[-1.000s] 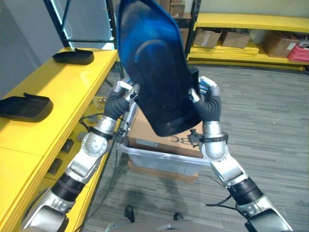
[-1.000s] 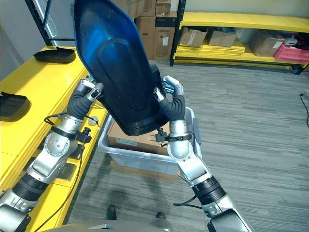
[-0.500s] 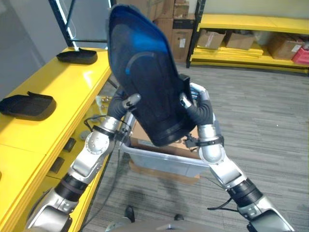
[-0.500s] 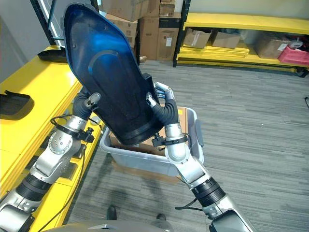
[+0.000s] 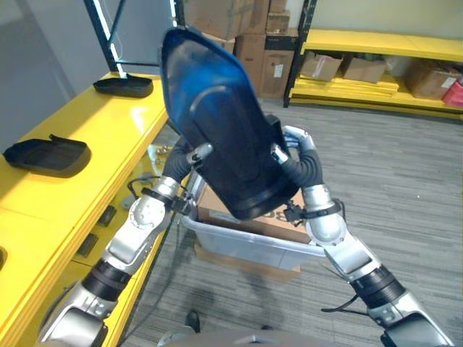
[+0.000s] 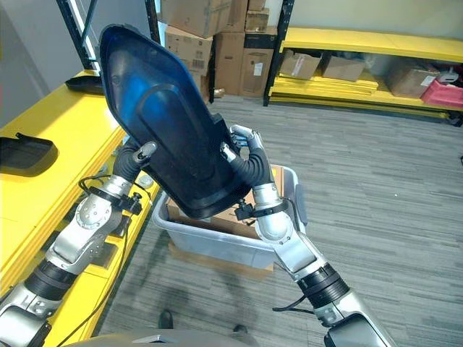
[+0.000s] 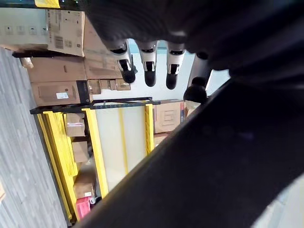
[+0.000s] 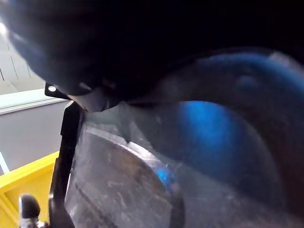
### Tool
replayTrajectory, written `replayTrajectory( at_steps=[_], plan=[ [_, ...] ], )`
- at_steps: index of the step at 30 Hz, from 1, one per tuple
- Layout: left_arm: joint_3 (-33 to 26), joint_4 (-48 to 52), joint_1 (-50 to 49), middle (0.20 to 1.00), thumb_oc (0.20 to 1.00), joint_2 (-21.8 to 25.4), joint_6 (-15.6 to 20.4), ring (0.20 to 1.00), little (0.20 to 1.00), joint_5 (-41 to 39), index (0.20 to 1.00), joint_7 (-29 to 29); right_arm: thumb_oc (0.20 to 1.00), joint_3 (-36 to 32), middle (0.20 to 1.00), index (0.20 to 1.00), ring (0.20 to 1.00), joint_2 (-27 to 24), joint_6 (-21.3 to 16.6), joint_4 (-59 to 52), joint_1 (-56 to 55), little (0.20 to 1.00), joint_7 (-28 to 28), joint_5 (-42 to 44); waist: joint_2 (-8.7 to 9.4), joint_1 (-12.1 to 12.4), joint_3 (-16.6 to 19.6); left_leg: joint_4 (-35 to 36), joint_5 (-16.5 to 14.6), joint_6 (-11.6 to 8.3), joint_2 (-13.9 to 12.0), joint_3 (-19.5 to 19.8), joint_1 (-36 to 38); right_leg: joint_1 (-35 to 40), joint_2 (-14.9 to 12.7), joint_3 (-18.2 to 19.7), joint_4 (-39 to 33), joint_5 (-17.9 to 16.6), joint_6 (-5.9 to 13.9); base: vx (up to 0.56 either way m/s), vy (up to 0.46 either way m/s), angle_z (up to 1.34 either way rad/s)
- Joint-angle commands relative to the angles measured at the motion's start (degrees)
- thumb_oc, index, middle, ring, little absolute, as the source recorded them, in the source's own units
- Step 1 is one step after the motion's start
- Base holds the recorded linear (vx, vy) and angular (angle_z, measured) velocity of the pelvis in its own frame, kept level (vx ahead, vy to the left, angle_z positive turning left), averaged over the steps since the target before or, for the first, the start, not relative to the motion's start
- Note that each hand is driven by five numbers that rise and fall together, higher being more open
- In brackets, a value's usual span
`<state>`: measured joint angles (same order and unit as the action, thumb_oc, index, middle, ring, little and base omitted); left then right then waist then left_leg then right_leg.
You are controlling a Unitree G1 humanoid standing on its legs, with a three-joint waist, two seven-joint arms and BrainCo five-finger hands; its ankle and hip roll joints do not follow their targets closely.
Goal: Move parts from the plastic box to the shelf.
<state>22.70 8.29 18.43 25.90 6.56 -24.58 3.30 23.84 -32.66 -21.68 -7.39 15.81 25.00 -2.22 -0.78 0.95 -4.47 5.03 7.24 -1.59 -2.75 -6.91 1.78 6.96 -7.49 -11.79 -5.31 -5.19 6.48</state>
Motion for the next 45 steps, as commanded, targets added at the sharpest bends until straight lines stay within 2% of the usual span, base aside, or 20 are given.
replayTrajectory(
  at_steps=[1,8,15,18,25,27,28,29,30,31,33,37,40,45],
  plan=[
    [5.9,-1.9,8.0,0.200,0.200,-2.6,1.1,0.200,0.200,0.3,0.200,-2.3,0.200,8.8,0.200,0.200,0.200,4.3,-9.1,-7.6,9.0,0.200,-9.1,-2.8,2.03,0.4,-1.4,0.0,-10.3,-0.15,-0.9,0.4,4.6,1.3,-0.1,-1.6,0.3,6.1,0.09,0.00,0.000,0.00],
    [6.1,-1.0,7.8,0.200,0.200,-4.6,4.0,0.200,0.200,-4.9,0.200,-0.5,0.200,11.6,0.200,0.200,0.200,8.1,-8.3,-6.2,7.8,0.200,-10.7,-0.1,2.00,0.6,-1.7,0.0,-10.4,-0.09,-0.7,0.8,4.6,1.4,-0.2,-1.7,0.3,6.1,0.02,0.00,0.000,0.00],
    [6.2,-1.9,7.9,0.200,0.200,-5.9,4.8,0.200,0.200,-3.9,0.200,0.3,0.200,14.3,0.200,0.200,0.200,10.5,-7.7,-5.3,7.6,0.200,-16.0,4.0,2.15,0.9,-1.8,0.0,-10.3,-0.07,-0.7,1.0,4.4,1.3,-0.3,-1.9,0.3,6.0,-0.12,-0.01,-0.003,0.03],
    [6.5,-2.1,7.8,0.200,0.200,-5.8,4.9,0.200,0.200,-0.8,0.200,0.4,0.200,15.0,0.200,0.200,0.200,10.8,-7.9,-4.9,7.8,0.200,-16.6,3.7,2.15,1.0,-1.8,0.0,-10.2,-0.04,-0.7,1.0,4.5,1.3,-0.2,-2.0,0.3,6.0,-0.16,0.00,0.000,0.00],
    [7.5,-3.0,7.9,0.200,0.200,-4.9,4.4,0.200,0.200,3.1,0.200,0.6,0.200,15.2,0.200,0.200,0.200,10.6,-7.0,-5.2,7.8,0.200,-14.7,2.5,2.32,1.2,-1.7,0.0,-10.2,0.00,-0.6,1.3,4.4,1.4,-0.2,-2.1,0.3,6.1,-0.17,0.00,0.000,0.00],
    [7.5,-3.3,7.9,0.200,0.200,-4.6,3.3,0.200,0.200,4.7,0.200,0.6,0.200,15.1,0.200,0.200,0.200,10.5,-6.4,-5.1,7.8,0.200,-13.8,0.4,2.33,1.2,-1.7,0.0,-10.2,0.02,-0.6,1.3,4.4,1.4,-0.2,-2.1,0.3,6.1,-0.17,0.00,0.000,0.00],
    [7.9,-4.0,7.6,0.200,0.200,-4.3,-0.1,0.200,0.200,3.0,0.200,1.2,0.200,14.4,0.200,0.200,0.200,9.6,-4.3,-4.9,8.0,0.200,-10.4,-4.7,2.30,1.2,-1.7,0.0,-10.2,0.04,-0.6,1.4,4.4,1.4,-0.1,-2.0,0.3,6.0,-0.20,0.00,0.000,0.00],
    [7.7,-4.5,7.2,0.398,0.398,-4.2,-0.8,0.398,0.398,1.7,0.398,1.9,0.200,14.0,0.200,0.200,0.200,9.0,-3.3,-4.7,8.0,0.200,-8.7,-6.6,2.29,1.2,-1.7,0.0,-10.2,0.02,-0.6,1.3,4.4,1.4,-0.1,-2.0,0.3,6.0,-0.13,0.00,0.000,0.00],
    [7.7,-4.6,7.1,0.517,0.517,-4.1,-1.0,0.517,0.517,1.5,0.517,2.1,0.200,13.9,0.200,0.200,0.200,8.8,-2.9,-4.7,8.0,0.200,-7.8,-7.5,2.27,1.2,-1.7,0.0,-10.2,0.02,-0.6,1.3,4.4,1.4,-0.1,-2.0,0.3,6.0,-0.10,0.00,0.000,0.00],
    [7.4,-5.2,6.7,1.000,1.000,-3.9,-1.3,1.000,1.000,1.1,1.000,2.2,0.200,13.1,0.200,0.200,0.200,8.0,-2.0,-4.3,7.9,0.200,-6.1,-9.2,2.28,1.1,-1.7,0.0,-10.2,0.03,-0.6,1.2,4.5,1.4,-0.2,-2.0,0.3,6.0,-0.02,0.00,0.000,0.00],
    [7.1,-5.8,6.3,1.000,1.000,-3.5,-1.4,1.000,1.000,0.8,1.000,3.4,0.200,12.0,0.200,0.200,0.200,6.8,-0.7,-4.3,7.8,0.200,-3.6,-11.1,2.28,1.0,-1.7,0.0,-10.2,0.01,-0.6,1.1,4.5,1.4,-0.1,-1.9,0.3,5.9,0.08,0.00,0.000,0.00],
    [4.2,-7.9,4.8,1.000,1.000,-2.0,-0.6,1.000,1.000,0.3,1.000,4.8,0.200,2.5,0.200,0.200,0.200,-0.1,1.5,-5.1,6.2,0.200,3.0,-13.2,2.43,-0.2,-2.1,0.0,-9.9,-0.15,-0.9,0.3,4.6,1.1,0.0,-1.6,0.3,5.4,0.46,0.00,0.002,-0.01],
    [2.1,-8.7,5.0,1.000,1.000,-2.2,-1.2,1.000,1.000,-1.0,1.000,4.9,0.200,-4.2,0.200,0.200,0.200,-3.8,1.8,-3.1,5.7,0.200,7.6,-16.1,2.49,-0.9,-2.4,0.0,-9.9,-0.10,-1.1,0.0,4.8,1.2,0.0,-1.4,0.3,5.3,0.60,0.00,0.008,-0.05],
    [0.7,-9.0,5.5,1.000,1.000,-3.5,-2.4,1.000,1.000,-3.0,1.000,4.4,0.200,-8.1,0.200,0.200,0.200,-6.3,2.0,-1.0,6.4,0.200,9.9,-17.3,2.68,-1.2,-2.4,0.0,-10.1,-0.14,-1.1,-0.2,5.0,1.4,0.0,-1.4,0.3,5.4,0.65,0.01,0.000,-0.04]
  ],
)
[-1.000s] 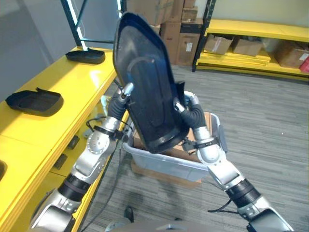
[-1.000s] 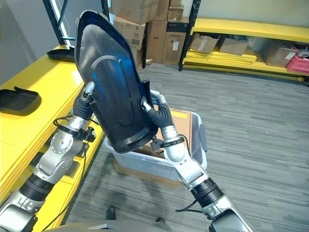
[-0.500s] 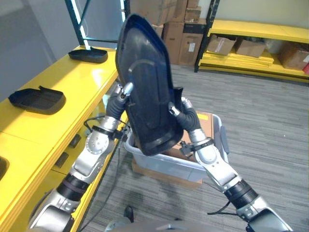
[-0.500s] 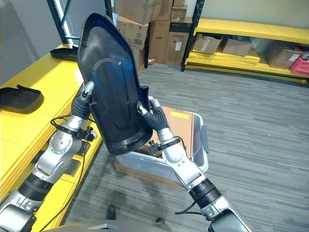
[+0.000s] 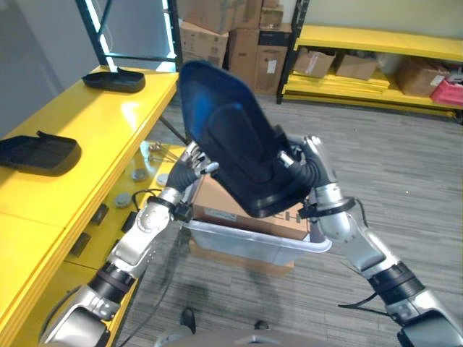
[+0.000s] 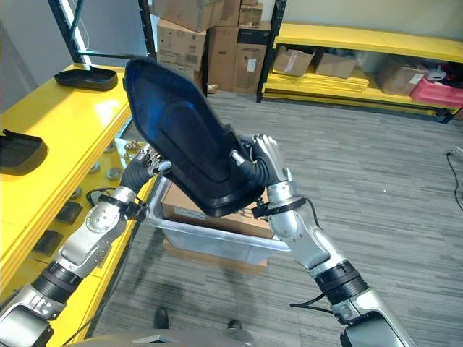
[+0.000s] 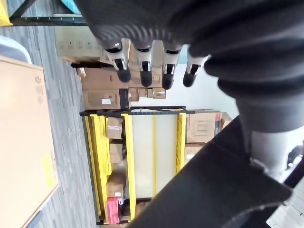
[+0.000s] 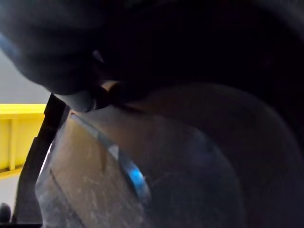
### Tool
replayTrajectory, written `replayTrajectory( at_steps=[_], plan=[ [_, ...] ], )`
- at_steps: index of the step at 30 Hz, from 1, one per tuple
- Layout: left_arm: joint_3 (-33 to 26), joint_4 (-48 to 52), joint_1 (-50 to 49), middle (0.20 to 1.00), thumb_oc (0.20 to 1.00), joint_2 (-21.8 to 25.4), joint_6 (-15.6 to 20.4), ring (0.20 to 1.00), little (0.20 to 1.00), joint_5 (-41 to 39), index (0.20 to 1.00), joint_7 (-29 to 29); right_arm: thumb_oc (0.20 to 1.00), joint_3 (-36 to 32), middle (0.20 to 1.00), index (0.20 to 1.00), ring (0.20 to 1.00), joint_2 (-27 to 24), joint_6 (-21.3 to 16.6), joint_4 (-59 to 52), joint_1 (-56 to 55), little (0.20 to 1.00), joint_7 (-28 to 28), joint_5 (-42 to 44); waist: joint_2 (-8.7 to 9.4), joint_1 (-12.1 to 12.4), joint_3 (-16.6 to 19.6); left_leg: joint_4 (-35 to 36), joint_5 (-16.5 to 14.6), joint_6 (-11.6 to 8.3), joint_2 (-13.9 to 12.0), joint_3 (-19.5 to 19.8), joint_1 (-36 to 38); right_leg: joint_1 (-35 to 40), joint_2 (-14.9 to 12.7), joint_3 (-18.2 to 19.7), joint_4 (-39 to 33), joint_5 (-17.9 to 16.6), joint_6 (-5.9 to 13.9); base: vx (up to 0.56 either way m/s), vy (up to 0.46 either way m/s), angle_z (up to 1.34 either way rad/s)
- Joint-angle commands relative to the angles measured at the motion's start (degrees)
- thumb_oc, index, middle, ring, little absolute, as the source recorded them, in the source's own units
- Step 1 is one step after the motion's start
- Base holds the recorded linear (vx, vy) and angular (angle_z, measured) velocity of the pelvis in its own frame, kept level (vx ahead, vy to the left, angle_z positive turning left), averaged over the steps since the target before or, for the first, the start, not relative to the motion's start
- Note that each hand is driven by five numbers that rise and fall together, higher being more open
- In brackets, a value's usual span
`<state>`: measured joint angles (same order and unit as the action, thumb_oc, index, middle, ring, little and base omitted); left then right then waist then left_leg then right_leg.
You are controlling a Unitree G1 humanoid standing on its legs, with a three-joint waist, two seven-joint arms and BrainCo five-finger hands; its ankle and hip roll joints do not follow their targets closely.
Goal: Move parts from the plastic box to the shelf.
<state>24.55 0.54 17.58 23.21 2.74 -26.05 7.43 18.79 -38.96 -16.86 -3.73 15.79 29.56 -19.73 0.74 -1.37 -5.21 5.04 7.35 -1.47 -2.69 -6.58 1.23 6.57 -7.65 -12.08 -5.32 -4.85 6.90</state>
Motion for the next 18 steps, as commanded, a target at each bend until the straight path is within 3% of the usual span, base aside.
replayTrajectory(
  at_steps=[1,12,18],
  plan=[
    [-1.3,-1.0,6.4,1.000,1.000,-1.3,1.2,1.000,1.000,-1.3,1.000,0.5,0.200,-3.7,0.200,0.200,0.200,-0.2,-2.4,-3.8,6.8,0.200,6.3,-0.3,1.26,1.1,-1.6,0.0,-10.2,-0.27,-1.2,-0.5,5.6,1.8,0.2,-1.1,0.3,5.1,0.23,0.00,0.000,0.00],
    [2.2,-2.3,8.2,1.000,1.000,-5.4,2.5,1.000,1.000,-3.8,1.000,-4.2,0.200,-1.6,0.200,0.200,0.200,2.6,-0.3,-0.5,11.2,0.200,11.6,-3.1,1.39,1.3,-1.2,0.0,-10.6,-0.36,-1.3,-0.7,5.8,2.0,0.4,-0.8,0.3,5.3,-0.06,0.00,-0.002,-0.01],
    [4.0,-2.4,10.9,1.000,1.000,-6.4,1.8,1.000,1.000,-5.0,1.000,-4.4,0.200,1.5,0.200,0.200,0.200,4.7,-1.9,1.7,16.2,0.200,12.2,-2.3,1.20,1.4,-0.9,0.0,-10.6,-0.50,-1.3,-0.6,5.8,2.0,0.5,-0.6,0.3,5.5,-0.19,0.00,0.000,0.00]
  ],
)
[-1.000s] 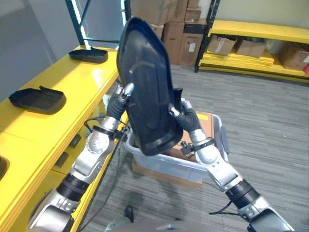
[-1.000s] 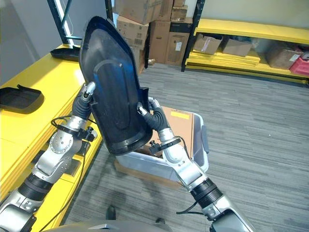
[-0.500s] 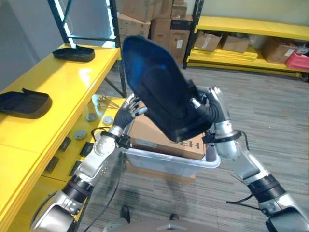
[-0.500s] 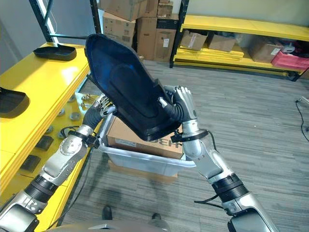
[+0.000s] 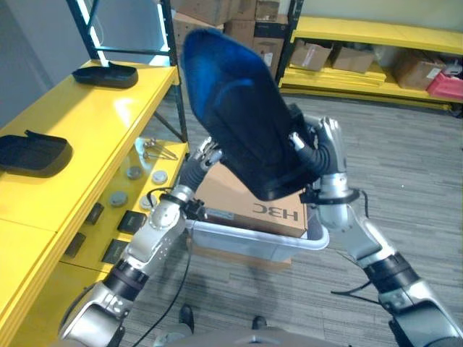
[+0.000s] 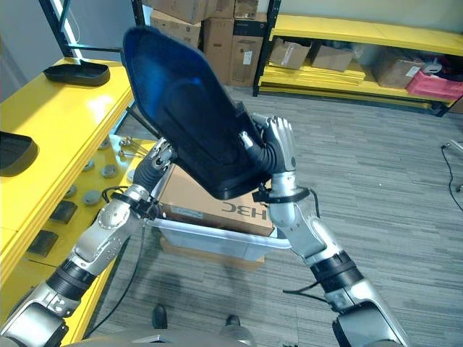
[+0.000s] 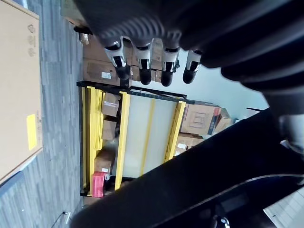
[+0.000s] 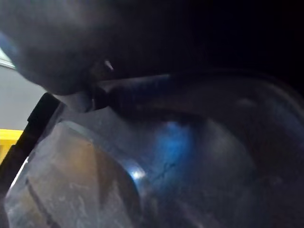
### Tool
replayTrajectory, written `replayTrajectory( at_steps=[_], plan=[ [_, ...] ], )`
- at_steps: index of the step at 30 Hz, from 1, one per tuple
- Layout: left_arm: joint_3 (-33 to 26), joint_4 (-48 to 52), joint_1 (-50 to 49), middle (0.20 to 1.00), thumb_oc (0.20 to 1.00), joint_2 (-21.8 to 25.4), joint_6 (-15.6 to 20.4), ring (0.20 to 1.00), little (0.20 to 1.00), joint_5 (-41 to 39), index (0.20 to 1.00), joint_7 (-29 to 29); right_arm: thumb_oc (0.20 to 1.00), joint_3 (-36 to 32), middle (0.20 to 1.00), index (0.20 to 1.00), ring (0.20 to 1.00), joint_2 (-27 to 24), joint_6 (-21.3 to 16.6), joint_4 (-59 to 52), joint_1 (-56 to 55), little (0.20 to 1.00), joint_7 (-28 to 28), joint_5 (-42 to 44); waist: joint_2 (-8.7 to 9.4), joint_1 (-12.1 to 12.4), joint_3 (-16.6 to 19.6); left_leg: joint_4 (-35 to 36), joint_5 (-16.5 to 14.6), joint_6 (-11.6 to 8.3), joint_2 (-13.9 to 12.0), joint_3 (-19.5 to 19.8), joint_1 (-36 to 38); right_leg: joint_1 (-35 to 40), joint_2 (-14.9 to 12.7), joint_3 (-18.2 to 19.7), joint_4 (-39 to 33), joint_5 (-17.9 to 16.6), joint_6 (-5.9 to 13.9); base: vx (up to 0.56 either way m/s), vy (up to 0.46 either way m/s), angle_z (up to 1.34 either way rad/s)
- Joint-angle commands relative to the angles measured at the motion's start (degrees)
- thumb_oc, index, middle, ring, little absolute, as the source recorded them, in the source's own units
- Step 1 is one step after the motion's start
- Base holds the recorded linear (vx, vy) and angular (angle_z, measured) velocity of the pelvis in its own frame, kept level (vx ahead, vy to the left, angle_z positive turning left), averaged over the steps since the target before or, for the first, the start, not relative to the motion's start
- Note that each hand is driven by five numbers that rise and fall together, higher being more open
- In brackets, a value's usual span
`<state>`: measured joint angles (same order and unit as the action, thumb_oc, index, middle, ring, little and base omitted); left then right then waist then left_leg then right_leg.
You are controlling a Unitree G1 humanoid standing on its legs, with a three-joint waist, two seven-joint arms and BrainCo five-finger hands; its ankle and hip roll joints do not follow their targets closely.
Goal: Move parts from the plastic box to the shelf.
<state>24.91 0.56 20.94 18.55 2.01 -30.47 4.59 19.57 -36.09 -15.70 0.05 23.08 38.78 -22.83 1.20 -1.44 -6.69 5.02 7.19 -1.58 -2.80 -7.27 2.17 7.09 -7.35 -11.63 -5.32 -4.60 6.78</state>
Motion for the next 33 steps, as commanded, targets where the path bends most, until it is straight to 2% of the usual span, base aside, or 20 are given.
replayTrajectory(
  at_steps=[1,9,11,13,17,19,21,30,33],
  plan=[
    [3.9,-3.0,8.5,1.000,1.000,-2.2,2.5,1.000,1.000,-1.3,1.000,-1.7,0.200,1.4,0.200,0.200,0.200,2.5,-3.5,-2.5,10.1,0.200,2.0,1.8,0.68,1.4,0.6,0.0,-10.5,-0.38,-1.2,0.2,4.9,1.5,0.3,-1.0,0.3,5.3,-0.14,0.02,0.012,0.04],
    [4.2,-3.7,12.5,1.000,1.000,-4.0,5.7,1.000,1.000,1.3,1.000,0.1,0.200,4.8,0.200,0.200,0.200,7.3,-4.4,-4.6,13.1,0.200,-1.6,4.3,0.41,1.2,1.1,0.0,-10.7,-0.25,-1.1,0.1,5.2,1.6,0.4,-0.4,0.3,5.5,-0.32,0.01,0.006,-0.01],
    [3.9,-4.0,15.8,1.000,1.000,-4.1,5.8,1.000,1.000,5.2,1.000,1.4,0.200,5.9,0.200,0.200,0.200,9.8,-5.0,-6.5,14.1,0.200,-5.4,6.4,0.30,0.9,1.4,0.0,-10.7,-0.27,-1.0,0.1,5.3,1.5,0.4,-0.2,0.3,5.6,-0.32,0.01,0.008,-0.02],
    [4.1,-4.1,17.2,1.000,1.000,-3.6,6.1,1.000,1.000,10.0,1.000,3.0,0.200,6.7,0.200,0.200,0.200,10.9,-4.7,-7.7,14.6,0.200,-6.9,6.2,0.24,0.9,1.5,0.0,-10.8,-0.30,-0.9,0.1,5.3,1.5,0.4,-0.1,0.3,5.7,-0.33,0.00,0.000,0.00],
    [4.4,-4.9,18.7,1.000,1.000,-2.7,5.8,1.000,1.000,13.0,1.000,5.2,0.200,7.7,0.200,0.200,0.200,11.8,-4.1,-9.9,14.9,0.200,-9.0,8.5,0.20,0.8,1.7,0.0,-10.9,-0.32,-0.9,0.1,5.2,1.5,0.4,0.1,0.3,5.8,-0.32,0.00,0.000,0.00],
    [4.9,-5.8,19.5,1.000,1.000,-1.8,6.0,1.000,1.000,16.9,1.000,6.4,0.200,8.0,0.200,0.200,0.200,12.1,-3.1,-11.2,14.8,0.200,-9.3,6.0,0.10,0.7,1.7,0.0,-11.0,-0.30,-0.9,0.1,5.2,1.4,0.5,0.2,0.3,5.8,-0.32,0.00,0.000,0.00],
    [5.1,-6.0,19.6,1.000,1.000,-1.1,6.6,1.000,1.000,14.9,1.000,6.7,0.200,8.4,0.200,0.200,0.200,11.9,-2.0,-11.8,14.7,0.200,-9.3,6.8,0.06,0.7,1.7,0.0,-11.1,-0.34,-0.8,0.1,5.2,1.3,0.5,0.4,0.3,5.9,-0.25,0.00,0.000,0.00],
    [7.0,-6.9,21.3,1.000,1.000,0.2,8.4,1.000,1.000,18.9,1.000,6.8,0.200,9.2,0.200,0.200,0.200,11.0,-1.5,-11.1,15.1,0.200,-8.5,7.5,0.11,0.6,1.7,0.0,-11.2,-0.32,-0.9,0.0,4.9,1.0,0.5,0.3,0.3,5.8,-0.16,0.00,0.000,0.00],
    [7.4,-7.1,21.5,1.000,1.000,0.1,8.3,1.000,1.000,17.9,1.000,6.7,0.200,9.3,0.200,0.200,0.200,10.8,0.6,-10.6,15.4,0.200,-7.2,5.7,0.10,0.5,1.6,0.0,-11.2,-0.29,-0.9,0.0,5.0,1.1,0.5,0.4,0.3,5.8,-0.24,0.00,0.000,0.00]
  ],
)
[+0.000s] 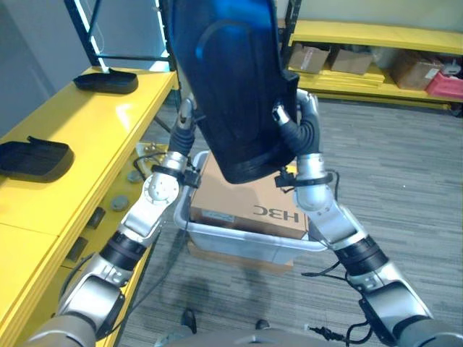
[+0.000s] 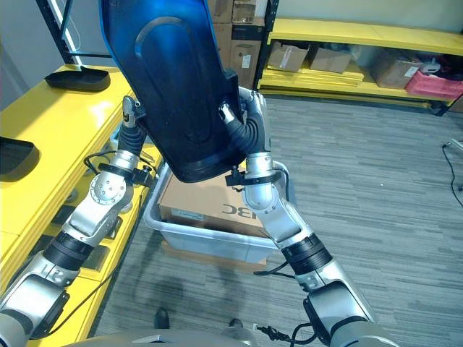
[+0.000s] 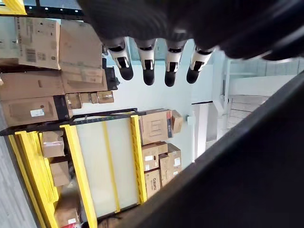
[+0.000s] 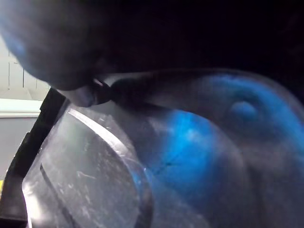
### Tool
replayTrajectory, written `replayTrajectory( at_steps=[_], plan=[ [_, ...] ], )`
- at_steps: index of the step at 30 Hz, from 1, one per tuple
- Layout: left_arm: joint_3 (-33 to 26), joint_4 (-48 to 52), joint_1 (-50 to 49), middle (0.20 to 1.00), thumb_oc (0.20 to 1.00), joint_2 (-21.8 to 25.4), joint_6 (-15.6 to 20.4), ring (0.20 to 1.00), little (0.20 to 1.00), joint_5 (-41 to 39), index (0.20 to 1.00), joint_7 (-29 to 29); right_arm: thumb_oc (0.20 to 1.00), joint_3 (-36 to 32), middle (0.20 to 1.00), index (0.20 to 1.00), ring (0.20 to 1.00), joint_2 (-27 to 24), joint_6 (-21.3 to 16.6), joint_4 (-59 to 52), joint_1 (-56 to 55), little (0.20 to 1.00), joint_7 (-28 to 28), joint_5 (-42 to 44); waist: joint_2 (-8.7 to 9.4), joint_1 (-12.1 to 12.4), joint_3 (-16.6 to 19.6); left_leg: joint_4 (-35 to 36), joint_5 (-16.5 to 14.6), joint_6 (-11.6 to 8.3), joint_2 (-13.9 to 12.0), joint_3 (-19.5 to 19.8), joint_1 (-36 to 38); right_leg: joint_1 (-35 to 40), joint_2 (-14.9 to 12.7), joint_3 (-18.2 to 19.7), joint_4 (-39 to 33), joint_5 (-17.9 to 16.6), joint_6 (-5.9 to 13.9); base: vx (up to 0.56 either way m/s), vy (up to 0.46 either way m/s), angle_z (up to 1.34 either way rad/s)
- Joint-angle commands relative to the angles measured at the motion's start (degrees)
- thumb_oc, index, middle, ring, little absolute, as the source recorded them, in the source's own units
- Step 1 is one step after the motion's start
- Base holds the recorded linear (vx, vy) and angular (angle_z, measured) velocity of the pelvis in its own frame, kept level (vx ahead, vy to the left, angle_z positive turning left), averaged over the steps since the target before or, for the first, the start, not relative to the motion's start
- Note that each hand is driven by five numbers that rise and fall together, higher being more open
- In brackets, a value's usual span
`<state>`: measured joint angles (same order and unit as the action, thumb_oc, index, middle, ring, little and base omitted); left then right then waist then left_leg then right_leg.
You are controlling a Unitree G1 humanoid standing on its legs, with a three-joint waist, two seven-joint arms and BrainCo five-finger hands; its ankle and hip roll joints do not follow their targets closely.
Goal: Move parts from the plastic box to the shelf.
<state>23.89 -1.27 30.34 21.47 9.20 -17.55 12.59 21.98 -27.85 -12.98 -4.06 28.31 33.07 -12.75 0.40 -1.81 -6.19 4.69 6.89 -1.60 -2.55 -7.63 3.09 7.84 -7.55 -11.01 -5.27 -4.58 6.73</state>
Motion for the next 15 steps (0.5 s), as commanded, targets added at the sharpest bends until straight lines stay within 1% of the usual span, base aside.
replayTrajectory(
  at_steps=[1,3,5,10,15],
  plan=[
    [8.5,-5.3,11.8,1.000,1.000,-3.0,0.8,1.000,1.000,4.5,1.000,-0.8,0.200,6.7,0.200,0.200,0.200,2.2,-0.6,-5.9,10.1,0.200,0.0,-5.7,0.91,0.8,1.1,0.3,-10.9,-0.33,-1.1,0.3,4.1,0.4,0.8,-0.1,0.3,5.8,-0.18,0.00,0.000,0.00],
    [8.3,-5.6,11.1,1.000,1.000,-2.7,0.8,1.000,1.000,4.3,1.000,0.1,0.200,5.9,0.200,0.200,0.200,1.0,1.4,-5.0,9.6,0.200,2.0,-8.0,0.93,0.6,1.2,0.3,-10.8,-0.35,-1.2,0.1,4.2,0.4,0.8,0.0,0.3,5.7,-0.07,0.00,0.000,0.00],
    [7.9,-5.9,10.2,1.000,1.000,-2.0,1.3,1.000,1.000,4.1,1.000,0.5,0.200,4.5,0.200,0.200,0.200,-1.0,2.1,-4.3,9.1,0.200,3.8,-8.5,1.02,0.4,1.2,0.3,-10.8,-0.38,-1.3,0.0,4.2,0.4,0.8,0.1,0.3,5.7,0.00,0.00,0.000,0.00],
    [6.5,-7.1,8.9,1.000,1.000,-0.7,3.3,1.000,1.000,3.1,1.000,1.2,0.200,-0.4,0.200,0.200,0.200,-6.6,2.6,-2.6,8.5,0.200,8.1,-8.6,1.31,-0.1,1.0,0.3,-10.7,-0.49,-1.4,-0.2,4.2,0.2,0.9,0.4,0.3,5.4,0.14,-0.01,0.000,-0.02],
    [5.5,-7.1,9.0,1.000,1.000,-1.2,4.7,1.000,1.000,2.7,1.000,0.7,0.200,-3.6,0.200,0.200,0.200,-9.0,2.4,-1.1,9.4,0.200,11.4,-7.2,1.59,-0.3,0.9,0.3,-10.7,-0.57,-1.4,-0.1,4.2,0.3,0.9,0.3,0.3,5.3,0.16,0.00,-0.002,-0.02]
  ],
)
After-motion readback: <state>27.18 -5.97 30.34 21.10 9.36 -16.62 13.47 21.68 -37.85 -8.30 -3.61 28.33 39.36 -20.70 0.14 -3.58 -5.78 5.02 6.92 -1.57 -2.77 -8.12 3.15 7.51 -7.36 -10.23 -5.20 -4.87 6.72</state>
